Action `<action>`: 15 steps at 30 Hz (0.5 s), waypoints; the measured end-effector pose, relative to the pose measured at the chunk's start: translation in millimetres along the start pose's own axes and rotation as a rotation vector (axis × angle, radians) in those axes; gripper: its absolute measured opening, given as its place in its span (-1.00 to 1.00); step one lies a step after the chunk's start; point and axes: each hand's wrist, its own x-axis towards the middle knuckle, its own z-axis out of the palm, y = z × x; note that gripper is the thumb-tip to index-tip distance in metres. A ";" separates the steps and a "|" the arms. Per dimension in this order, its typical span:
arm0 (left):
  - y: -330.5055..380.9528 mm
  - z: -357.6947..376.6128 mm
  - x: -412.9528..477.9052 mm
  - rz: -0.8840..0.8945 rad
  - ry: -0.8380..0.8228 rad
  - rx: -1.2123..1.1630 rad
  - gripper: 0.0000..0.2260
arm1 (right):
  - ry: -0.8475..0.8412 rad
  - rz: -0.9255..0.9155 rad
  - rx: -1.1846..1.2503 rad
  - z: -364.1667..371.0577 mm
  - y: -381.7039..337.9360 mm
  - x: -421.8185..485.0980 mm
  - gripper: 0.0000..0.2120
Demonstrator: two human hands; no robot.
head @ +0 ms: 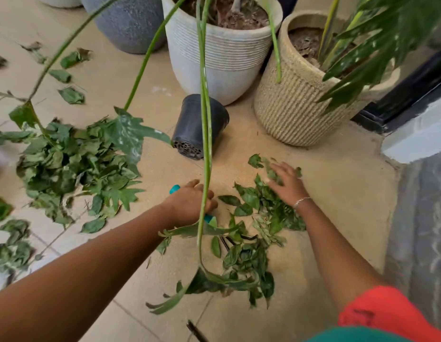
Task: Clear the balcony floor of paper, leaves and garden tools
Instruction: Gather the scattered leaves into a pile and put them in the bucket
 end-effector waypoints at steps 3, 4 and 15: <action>1.8 -4.5 -3.9 -0.020 -0.048 0.038 -0.71 | -0.010 -0.210 0.063 23.4 -24.3 -14.6 -0.57; 2.3 -3.9 -4.5 -0.033 -0.089 0.054 -0.68 | 0.053 -0.227 0.134 23.1 -26.9 -17.5 -0.59; -44.0 -7.4 -24.0 -0.156 0.129 0.030 -0.78 | 0.193 -0.086 0.101 56.5 -10.1 -42.5 -0.53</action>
